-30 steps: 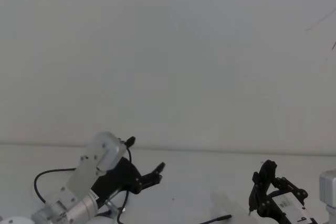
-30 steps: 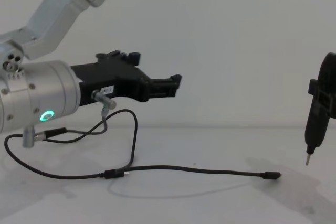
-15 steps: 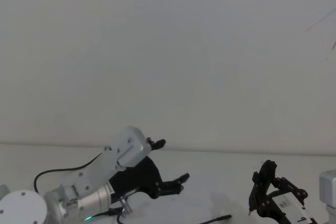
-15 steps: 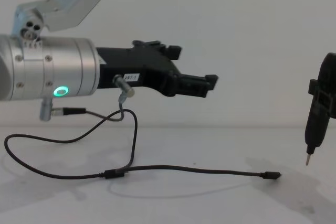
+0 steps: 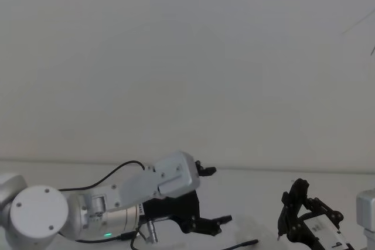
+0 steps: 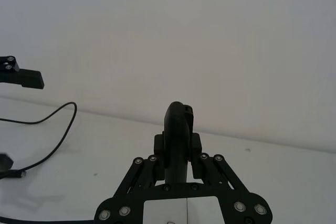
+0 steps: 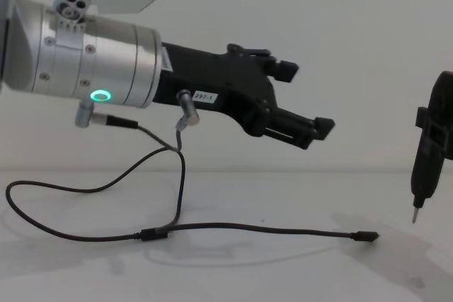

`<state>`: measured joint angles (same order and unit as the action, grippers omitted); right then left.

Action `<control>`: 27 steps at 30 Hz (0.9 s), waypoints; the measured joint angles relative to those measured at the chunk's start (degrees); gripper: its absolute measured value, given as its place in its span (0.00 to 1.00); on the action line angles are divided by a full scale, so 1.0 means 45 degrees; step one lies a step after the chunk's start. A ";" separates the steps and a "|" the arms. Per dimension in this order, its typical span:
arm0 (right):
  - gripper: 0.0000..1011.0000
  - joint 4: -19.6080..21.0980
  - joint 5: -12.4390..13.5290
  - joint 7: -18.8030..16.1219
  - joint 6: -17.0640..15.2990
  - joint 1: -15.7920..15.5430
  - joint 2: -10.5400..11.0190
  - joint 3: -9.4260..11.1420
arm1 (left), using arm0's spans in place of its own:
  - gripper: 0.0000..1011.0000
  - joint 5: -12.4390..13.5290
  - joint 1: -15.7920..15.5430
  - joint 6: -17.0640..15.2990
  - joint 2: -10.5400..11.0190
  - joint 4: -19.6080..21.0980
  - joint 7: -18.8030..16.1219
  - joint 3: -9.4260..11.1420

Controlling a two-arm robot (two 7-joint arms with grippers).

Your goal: Pick up the data cable with the one hand.

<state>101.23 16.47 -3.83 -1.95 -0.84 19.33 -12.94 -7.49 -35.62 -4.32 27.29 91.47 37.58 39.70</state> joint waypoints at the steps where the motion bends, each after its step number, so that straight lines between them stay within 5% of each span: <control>1: 0.27 0.0000 0.0000 0.0000 0.0000 0.0000 0.0001 0.0000 | 0.99 0.0063 -0.0121 0.0032 0.0020 -0.0016 0.0097 0.0098; 15: 0.27 0.0001 0.0000 0.0000 0.0000 0.0000 0.0000 0.0000 | 0.99 0.1786 -0.1799 0.0794 0.0240 -0.0176 0.1736 0.1684; 27: 0.27 0.0001 0.0000 0.0000 0.0000 0.0000 0.0000 0.0000 | 0.99 0.3559 -0.2738 0.0873 0.0264 -0.0168 0.2406 0.2905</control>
<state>101.23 16.47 -3.83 -1.95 -0.84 19.33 -12.94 8.53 -47.94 -0.39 28.48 90.72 48.41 52.77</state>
